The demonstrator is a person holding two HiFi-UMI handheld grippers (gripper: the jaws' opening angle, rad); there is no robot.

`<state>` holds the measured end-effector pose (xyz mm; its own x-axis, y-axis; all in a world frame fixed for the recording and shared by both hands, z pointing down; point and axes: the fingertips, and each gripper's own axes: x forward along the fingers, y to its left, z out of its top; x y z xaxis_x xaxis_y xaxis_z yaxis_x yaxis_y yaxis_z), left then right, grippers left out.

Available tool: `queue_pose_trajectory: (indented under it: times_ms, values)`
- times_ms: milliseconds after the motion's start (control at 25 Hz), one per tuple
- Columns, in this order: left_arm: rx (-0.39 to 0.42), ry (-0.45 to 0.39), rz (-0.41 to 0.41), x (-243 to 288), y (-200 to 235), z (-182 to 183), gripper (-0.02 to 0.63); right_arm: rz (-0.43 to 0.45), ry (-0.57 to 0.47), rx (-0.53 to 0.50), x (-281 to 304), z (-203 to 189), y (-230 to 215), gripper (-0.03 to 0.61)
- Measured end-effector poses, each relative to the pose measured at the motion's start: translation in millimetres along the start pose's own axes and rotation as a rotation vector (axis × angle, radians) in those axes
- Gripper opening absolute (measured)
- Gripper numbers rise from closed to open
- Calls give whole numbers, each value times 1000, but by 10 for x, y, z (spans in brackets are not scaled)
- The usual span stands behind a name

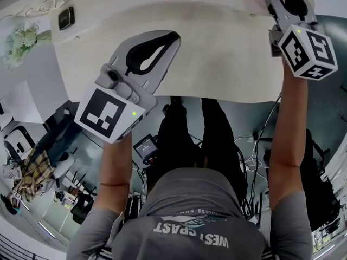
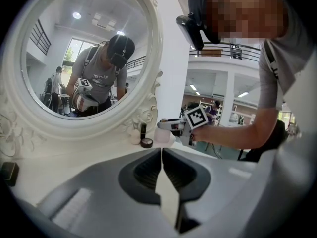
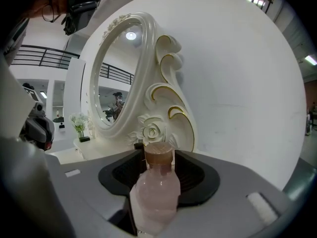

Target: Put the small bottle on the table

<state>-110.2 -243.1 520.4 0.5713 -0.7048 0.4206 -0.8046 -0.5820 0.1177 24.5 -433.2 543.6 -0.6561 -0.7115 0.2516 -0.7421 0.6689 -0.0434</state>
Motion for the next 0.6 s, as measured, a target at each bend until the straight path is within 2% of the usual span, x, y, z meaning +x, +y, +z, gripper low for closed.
queue_pose_trajectory:
  times_ms: [200, 600]
  values:
    - [18, -10, -6, -49, -60, 131, 9, -38, 6, 20, -151, 37, -39, 276]
    - [80, -83, -18, -238, -308, 582, 9, -95, -43, 43, -754, 400, -88, 284]
